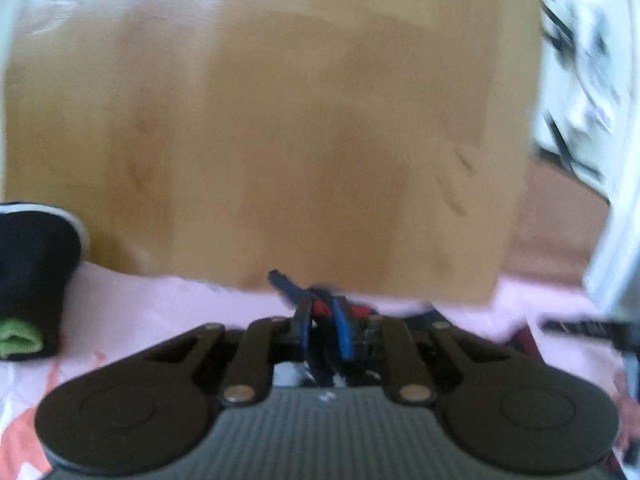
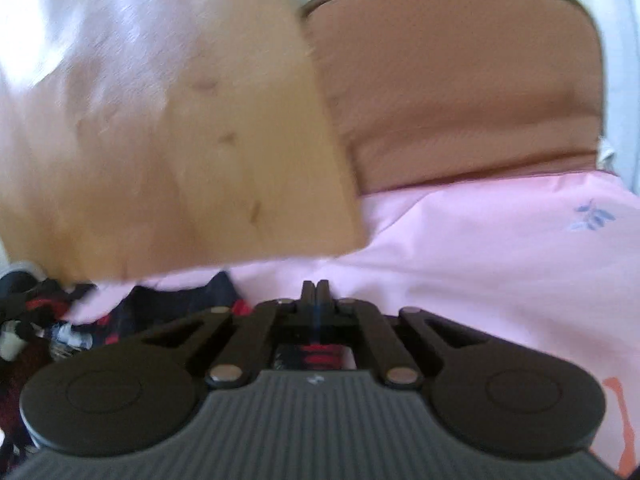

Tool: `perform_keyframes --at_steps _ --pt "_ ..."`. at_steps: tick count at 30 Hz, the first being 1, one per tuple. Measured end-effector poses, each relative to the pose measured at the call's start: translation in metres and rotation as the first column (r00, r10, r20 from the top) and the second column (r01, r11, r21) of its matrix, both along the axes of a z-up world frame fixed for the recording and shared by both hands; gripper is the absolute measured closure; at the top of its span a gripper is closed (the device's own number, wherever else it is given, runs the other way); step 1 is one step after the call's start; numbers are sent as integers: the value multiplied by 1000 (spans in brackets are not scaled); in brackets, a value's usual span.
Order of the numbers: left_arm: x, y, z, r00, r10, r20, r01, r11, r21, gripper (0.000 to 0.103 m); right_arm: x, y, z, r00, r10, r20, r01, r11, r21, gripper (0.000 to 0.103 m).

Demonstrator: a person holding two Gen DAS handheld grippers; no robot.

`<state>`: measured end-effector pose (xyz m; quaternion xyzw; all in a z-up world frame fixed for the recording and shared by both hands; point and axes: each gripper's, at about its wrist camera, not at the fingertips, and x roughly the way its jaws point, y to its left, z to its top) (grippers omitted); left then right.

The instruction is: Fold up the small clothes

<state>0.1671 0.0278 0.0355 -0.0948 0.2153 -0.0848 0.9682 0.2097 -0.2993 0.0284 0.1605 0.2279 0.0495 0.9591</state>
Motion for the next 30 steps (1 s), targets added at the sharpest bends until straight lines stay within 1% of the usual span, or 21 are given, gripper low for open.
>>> perform_keyframes --at_steps 1,2,4,5,7,8,10,11,12,14,15,16,17,18,19,20,22,25,27,29,30 --pt "7 2 -8 999 34 -35 -33 999 12 90 1 1 -2 1000 -1 -22 1 1000 -15 100" --pt "15 6 -17 995 50 -91 -49 999 16 90 1 4 -2 998 36 -47 -37 999 -13 98" --pt "26 16 -39 979 47 -196 -55 998 -38 90 -10 8 0 989 141 -46 -140 990 15 95" --pt "26 19 -45 975 49 -216 -64 996 -61 89 -18 11 3 984 176 -31 -176 984 2 93" --pt "21 21 -50 978 58 -199 -75 994 -79 87 -36 19 8 971 237 -29 -238 971 -15 81" --pt "19 21 -50 979 58 -195 -76 994 -81 86 -41 23 8 961 273 -39 -273 962 -15 68" --pt "20 21 -49 979 55 -198 -75 993 -94 86 -47 37 1 948 306 -86 -313 947 -73 69" --pt "19 23 -46 979 53 -197 -73 993 -98 86 -43 44 -10 940 303 -153 -322 940 -115 82" --pt "17 24 -44 979 48 -198 -69 992 -102 86 -36 47 -18 942 286 -176 -311 940 -138 85" --pt "10 31 -39 979 44 -201 -68 991 -114 85 -30 42 -15 949 248 -194 -269 959 -86 88" --pt "4 37 -37 979 47 -198 -73 989 -126 81 -29 42 -9 957 221 -190 -239 968 -74 84" --pt "0 42 -34 980 57 -190 -85 986 -142 75 -32 45 0 962 228 -150 -239 969 -60 84" --pt "-6 49 -32 981 73 -180 -102 981 -162 73 -34 49 9 956 268 -117 -272 962 -20 84" --pt "-14 57 -30 981 85 -173 -117 976 -186 73 -36 55 18 941 324 -100 -322 946 27 83" --pt "-23 66 -31 980 98 -173 -135 966 -219 73 -32 69 25 921 381 -87 -377 924 60 83" --pt "-29 73 -33 978 108 -178 -151 957 -247 73 -29 85 32 906 415 -80 -412 909 59 82" --pt "-38 81 -40 975 119 -187 -169 945 -281 73 -16 126 45 883 462 -82 -462 887 14 81" --pt "-42 85 -50 970 153 -191 -199 947 -253 73 17 188 55 851 513 -108 -519 854 -36 79" --pt "-37 91 -57 964 160 -211 -213 941 -263 73 39 226 57 822 548 -153 -560 827 -50 69" --pt "-33 99 -61 960 154 -233 -221 928 -298 73 55 260 54 816 543 -201 -567 818 -94 63" --pt "-33 104 -62 960 148 -236 -220 922 -317 73 66 275 50 820 526 -225 -559 820 -124 63"
